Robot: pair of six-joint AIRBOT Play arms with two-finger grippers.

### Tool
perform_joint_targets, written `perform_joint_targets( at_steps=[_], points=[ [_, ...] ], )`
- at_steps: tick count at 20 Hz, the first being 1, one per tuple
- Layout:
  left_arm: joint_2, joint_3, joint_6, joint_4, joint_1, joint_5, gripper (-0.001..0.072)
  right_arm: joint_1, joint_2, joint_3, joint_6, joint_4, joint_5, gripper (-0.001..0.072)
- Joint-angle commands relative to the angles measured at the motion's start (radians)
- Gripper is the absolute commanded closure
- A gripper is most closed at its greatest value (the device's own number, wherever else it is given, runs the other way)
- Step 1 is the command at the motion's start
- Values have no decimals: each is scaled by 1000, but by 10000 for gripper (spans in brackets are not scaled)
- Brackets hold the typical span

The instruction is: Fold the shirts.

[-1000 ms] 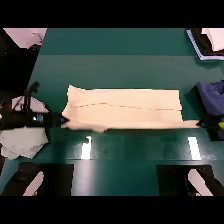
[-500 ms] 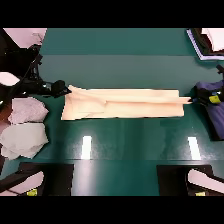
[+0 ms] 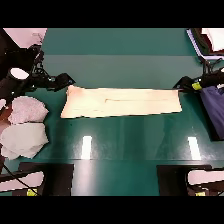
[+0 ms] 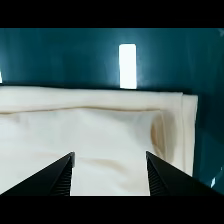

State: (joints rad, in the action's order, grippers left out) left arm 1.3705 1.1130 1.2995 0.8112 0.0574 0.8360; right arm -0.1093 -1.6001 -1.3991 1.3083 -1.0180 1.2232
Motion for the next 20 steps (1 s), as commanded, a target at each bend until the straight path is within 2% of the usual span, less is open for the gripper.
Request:
perform_joint_targets(
  at_steps=[1,2,3,4,5,8,10,12,15,20],
  points=[
    [6,51,10,-10,0,111,100,-6,-21,-57,-25,24,35,190],
    [6,61,9,-11,0,164,125,-21,-15,-56,-43,24,69,190],
    [6,61,8,-15,0,198,343,-42,-14,-56,-54,24,120,190],
    [7,60,-5,-14,0,226,596,-66,-14,-56,-73,23,171,190],
    [7,60,-23,-18,0,245,685,-88,-14,-56,-83,23,207,190],
    [7,60,-24,-37,-4,275,683,-162,-15,-56,-89,23,258,187],
    [7,60,-24,-36,-31,273,683,-204,-39,-56,-89,24,286,126],
    [7,60,-25,-33,-82,263,683,-232,-79,-37,-89,33,311,125],
    [7,60,-25,-32,-156,230,683,-241,-114,71,-117,42,247,125],
    [7,60,-24,-33,-226,157,683,-216,-157,183,-227,234,140,128]
  ],
)
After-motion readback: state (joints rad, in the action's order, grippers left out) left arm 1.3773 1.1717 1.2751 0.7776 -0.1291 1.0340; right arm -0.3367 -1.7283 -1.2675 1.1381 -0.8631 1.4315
